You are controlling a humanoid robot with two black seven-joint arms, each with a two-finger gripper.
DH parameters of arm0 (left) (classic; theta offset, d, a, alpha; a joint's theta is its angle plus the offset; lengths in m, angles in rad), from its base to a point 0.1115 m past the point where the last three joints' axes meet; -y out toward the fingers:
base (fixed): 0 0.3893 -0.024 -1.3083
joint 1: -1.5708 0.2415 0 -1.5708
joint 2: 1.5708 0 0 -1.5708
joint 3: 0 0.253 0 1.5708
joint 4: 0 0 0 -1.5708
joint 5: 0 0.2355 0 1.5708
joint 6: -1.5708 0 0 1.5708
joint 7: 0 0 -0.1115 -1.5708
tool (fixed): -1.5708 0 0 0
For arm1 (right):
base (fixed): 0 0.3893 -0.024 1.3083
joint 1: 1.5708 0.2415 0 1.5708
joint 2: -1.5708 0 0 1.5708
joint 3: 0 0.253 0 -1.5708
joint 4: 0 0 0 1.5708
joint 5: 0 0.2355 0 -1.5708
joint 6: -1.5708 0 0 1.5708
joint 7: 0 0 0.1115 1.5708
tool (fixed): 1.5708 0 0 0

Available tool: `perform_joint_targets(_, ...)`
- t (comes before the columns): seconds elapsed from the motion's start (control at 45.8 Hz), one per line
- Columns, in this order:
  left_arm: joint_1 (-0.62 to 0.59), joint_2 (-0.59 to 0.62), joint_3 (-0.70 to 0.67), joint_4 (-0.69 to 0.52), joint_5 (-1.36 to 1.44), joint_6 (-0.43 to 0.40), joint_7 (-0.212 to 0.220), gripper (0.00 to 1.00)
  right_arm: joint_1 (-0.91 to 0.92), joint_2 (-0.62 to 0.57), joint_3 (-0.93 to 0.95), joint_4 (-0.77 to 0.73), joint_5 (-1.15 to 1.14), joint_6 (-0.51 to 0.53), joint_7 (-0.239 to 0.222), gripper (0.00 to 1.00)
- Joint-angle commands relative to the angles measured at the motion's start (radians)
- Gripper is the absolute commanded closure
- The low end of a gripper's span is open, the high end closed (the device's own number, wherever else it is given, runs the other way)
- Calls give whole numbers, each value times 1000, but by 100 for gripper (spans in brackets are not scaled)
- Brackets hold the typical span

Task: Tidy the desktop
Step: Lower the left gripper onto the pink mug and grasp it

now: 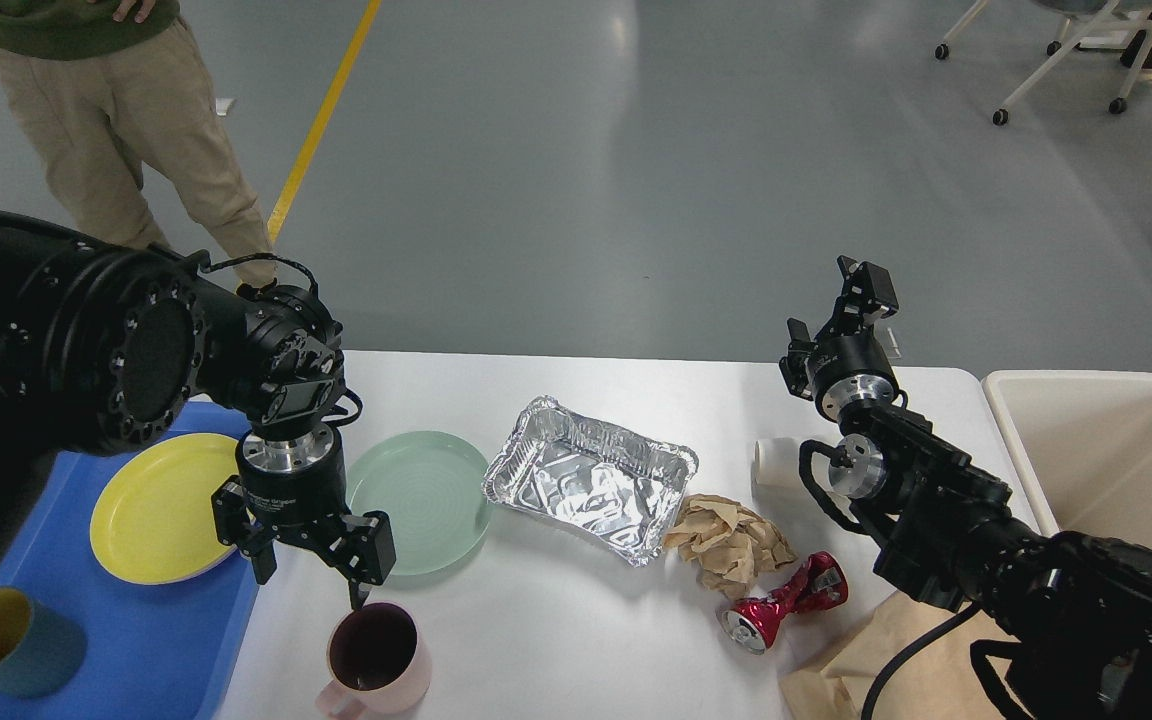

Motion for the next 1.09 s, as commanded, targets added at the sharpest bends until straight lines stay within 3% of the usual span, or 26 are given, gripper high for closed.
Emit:
perform_joint_targets(0.0, 41, -5, -14, 32, -1, 0, -1, 4, 0, 0, 0, 0, 0, 0, 0, 0)
perform_joint_targets(0.197, 140, -15, -12, 140, 1, 0, 8, 4, 0, 0, 0, 0, 0, 0, 0, 0)
perform_joint_targets(0.437, 249, -45, -29, 242, 1, 0, 97, 6, 0, 0, 0, 0, 0, 0, 0, 0)
perform_joint_targets(0.568, 259, -44, -53, 247, -1, 0, 109, 13, 0, 0, 0, 0, 0, 0, 0, 0)
perform_joint_targets(0.612, 259, -44, -53, 247, -1, 0, 109, 19, 0, 0, 0, 0, 0, 0, 0, 0)
perform_joint_targets(0.94, 256, -41, -52, 244, -10, 0, 114, 100, 0, 0, 0, 0, 0, 0, 0, 0)
perform_joint_targets(1.071, 257, -39, -52, 242, -19, 0, 112, 100, 0, 0, 0, 0, 0, 0, 0, 0)
